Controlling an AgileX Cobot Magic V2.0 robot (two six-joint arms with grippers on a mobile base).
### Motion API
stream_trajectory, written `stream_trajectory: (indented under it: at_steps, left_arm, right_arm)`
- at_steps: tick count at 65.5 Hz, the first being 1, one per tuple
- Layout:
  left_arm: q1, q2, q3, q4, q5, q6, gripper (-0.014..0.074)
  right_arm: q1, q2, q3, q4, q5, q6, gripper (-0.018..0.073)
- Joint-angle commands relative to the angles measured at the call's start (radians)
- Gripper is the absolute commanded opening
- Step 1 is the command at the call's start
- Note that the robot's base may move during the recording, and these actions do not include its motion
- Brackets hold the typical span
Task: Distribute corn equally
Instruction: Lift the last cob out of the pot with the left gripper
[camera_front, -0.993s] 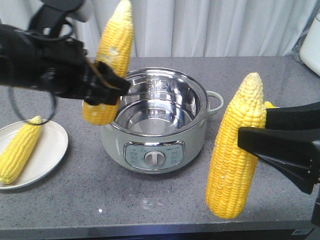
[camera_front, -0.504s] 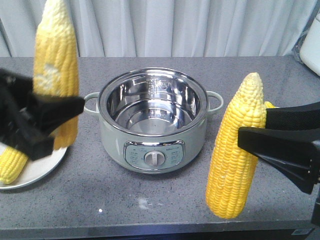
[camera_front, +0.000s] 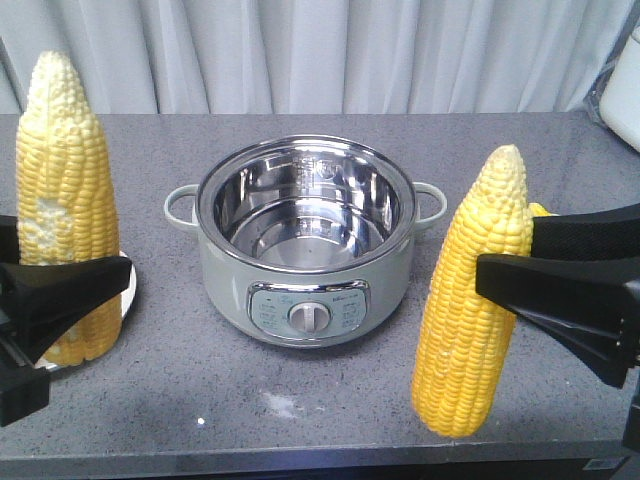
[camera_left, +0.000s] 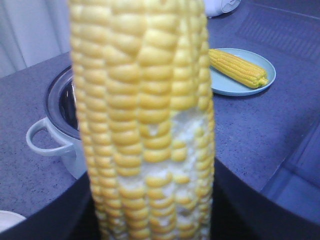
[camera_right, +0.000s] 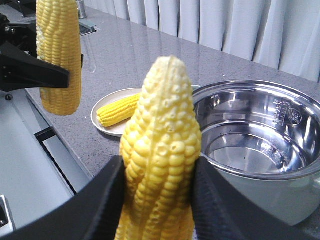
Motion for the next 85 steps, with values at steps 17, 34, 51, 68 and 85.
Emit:
stream_trajectory:
  at_steps: [17,34,51,68,85]
  left_arm:
    - [0.000,-0.007,-0.027,-0.029,-0.034,0.000,0.0237]
    - [0.000,-0.007,-0.027,-0.029,-0.032,0.000,0.0237]
    - [0.000,-0.007,-0.027,-0.029,-0.032,0.000,0.0237]
    - [0.000,-0.007,-0.027,-0.029,-0.032,0.000,0.0237]
    - [0.000,-0.007,-0.027,-0.029,-0.032,0.000,0.0237]
  right_arm:
    - [-0.004,-0.005,-0.026,0.049,-0.035,-0.005,0.0211]
    - [-0.004,-0.005,-0.026,0.049,-0.034,-0.005,0.0211]
    - [-0.004,-0.005,-0.026,0.049,-0.034,-0.005,0.0211]
    - [-0.004,-0.005,-0.026,0.049,-0.034,-0.005,0.0211]
    - [-0.004,-0.005,-0.026,0.049,-0.034,-0.005,0.0211]
